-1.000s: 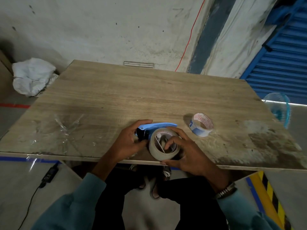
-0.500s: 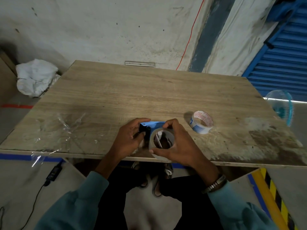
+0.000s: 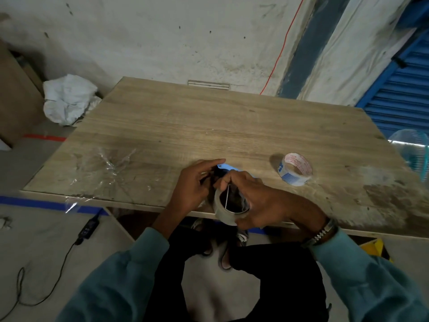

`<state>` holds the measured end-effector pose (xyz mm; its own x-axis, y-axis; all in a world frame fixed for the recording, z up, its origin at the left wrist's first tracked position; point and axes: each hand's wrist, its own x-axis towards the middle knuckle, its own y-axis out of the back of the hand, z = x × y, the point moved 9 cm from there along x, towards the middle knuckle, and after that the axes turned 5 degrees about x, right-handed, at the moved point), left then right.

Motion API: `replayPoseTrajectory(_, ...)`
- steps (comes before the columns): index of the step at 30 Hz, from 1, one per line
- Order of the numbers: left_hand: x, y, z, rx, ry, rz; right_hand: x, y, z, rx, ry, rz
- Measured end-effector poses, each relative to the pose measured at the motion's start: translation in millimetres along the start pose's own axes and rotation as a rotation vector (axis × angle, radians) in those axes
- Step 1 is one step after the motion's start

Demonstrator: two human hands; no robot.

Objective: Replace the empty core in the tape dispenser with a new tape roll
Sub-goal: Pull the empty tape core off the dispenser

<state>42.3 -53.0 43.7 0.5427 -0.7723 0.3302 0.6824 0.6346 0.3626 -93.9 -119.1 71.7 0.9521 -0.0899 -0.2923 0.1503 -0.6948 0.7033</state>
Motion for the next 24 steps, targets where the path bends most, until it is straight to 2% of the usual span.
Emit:
replayPoseTrajectory(5,3,-2,-5,-0.017,0.029,-0.028,1,-6,-9,-0.017,0.05,-0.095)
replayPoseTrajectory(10,1,11,0,0.02,-0.062,0.036,-5,-4,-4,-0.007,0.071,-0.053)
replayPoseTrajectory(13,-10,8,9,0.086,-0.201,0.001,-9,-6,1,-0.006,0.095,0.002)
replayPoseTrajectory(18,-17,-6,8,0.056,-0.168,-0.153,-19,-3,6,0.009,0.169,0.111)
replayPoseTrajectory(21,-19,-4,12,0.092,-0.183,-0.129,-31,8,9,0.102,0.215,0.242)
replayPoseTrajectory(24,-22,-1,15,0.107,-0.174,-0.082,-41,13,19,0.134,0.18,0.401)
